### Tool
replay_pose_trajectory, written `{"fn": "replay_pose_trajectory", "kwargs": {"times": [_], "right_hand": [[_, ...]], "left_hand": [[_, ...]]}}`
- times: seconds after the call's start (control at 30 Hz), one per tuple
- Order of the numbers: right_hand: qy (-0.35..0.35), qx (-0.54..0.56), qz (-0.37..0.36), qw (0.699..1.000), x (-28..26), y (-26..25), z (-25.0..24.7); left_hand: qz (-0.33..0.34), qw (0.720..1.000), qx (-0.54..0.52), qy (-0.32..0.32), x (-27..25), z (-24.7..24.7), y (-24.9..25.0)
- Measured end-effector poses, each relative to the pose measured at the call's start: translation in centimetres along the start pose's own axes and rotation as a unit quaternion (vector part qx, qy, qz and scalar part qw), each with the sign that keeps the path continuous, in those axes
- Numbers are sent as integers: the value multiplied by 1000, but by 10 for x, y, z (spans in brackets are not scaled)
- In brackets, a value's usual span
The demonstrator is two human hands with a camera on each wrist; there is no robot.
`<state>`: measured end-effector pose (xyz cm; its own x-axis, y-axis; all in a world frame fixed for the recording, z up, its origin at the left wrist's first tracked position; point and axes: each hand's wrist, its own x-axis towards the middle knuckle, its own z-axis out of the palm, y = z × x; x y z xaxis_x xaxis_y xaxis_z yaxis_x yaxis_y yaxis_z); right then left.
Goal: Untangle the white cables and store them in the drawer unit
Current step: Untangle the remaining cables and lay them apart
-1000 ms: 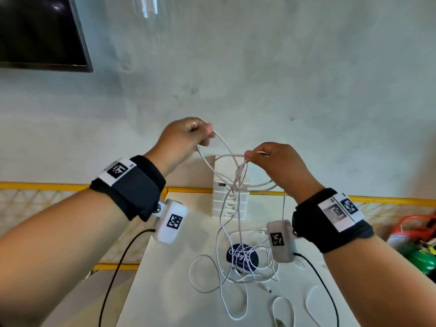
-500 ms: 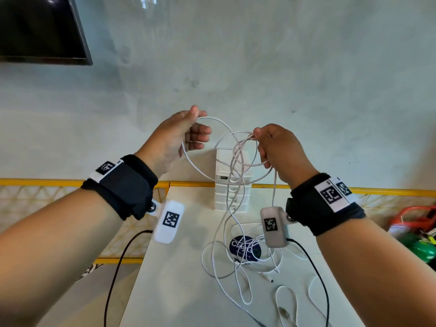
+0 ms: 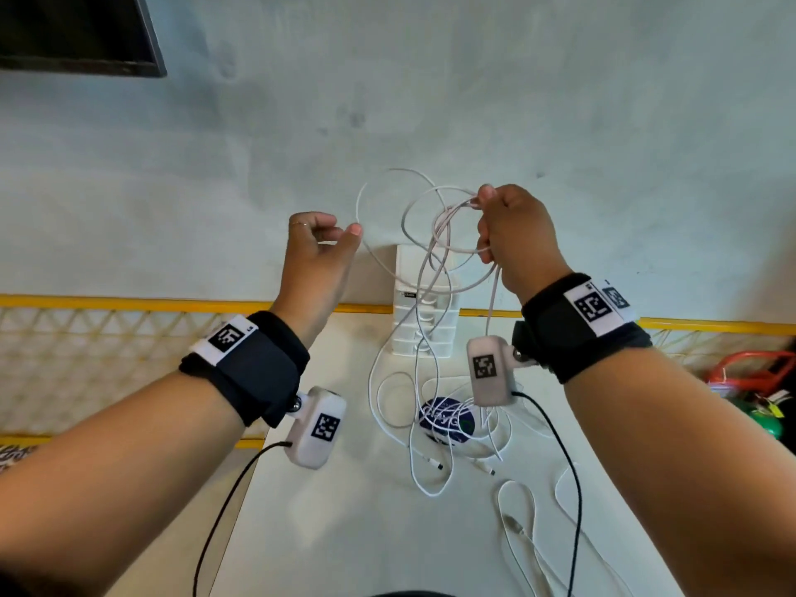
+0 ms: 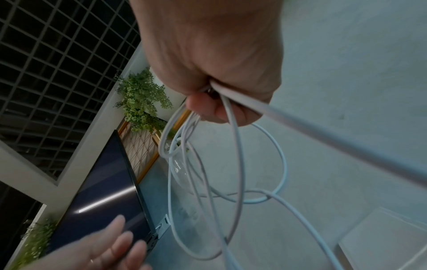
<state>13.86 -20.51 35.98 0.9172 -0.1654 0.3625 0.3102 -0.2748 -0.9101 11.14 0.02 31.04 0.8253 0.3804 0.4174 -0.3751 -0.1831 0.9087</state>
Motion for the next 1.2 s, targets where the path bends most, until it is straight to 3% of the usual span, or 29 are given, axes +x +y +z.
{"fn": "replay_pose_trajectory", "kwargs": {"times": [0.13, 0.3, 0.47, 0.7, 1.0, 1.2], "right_hand": [[-1, 19, 13, 1000, 4, 0, 2], [-4, 73, 44, 996, 10, -6, 3], [-5, 74, 14, 997, 12, -3, -3], [-6, 65, 34, 997, 4, 16, -11], [17, 160, 81, 984, -6, 26, -4], [17, 139, 69, 988, -11, 32, 1]], "left_hand": [[-98, 985, 36, -135, -19, 7, -6], [-99, 959, 127, -232, -35, 21, -23], [-95, 930, 199, -296, -45, 22, -48], [-13, 977, 110, -185, -31, 3, -40], [-30, 978, 46, -204, -40, 7, -20], [-32, 977, 38, -205, -45, 11, -21]]}}
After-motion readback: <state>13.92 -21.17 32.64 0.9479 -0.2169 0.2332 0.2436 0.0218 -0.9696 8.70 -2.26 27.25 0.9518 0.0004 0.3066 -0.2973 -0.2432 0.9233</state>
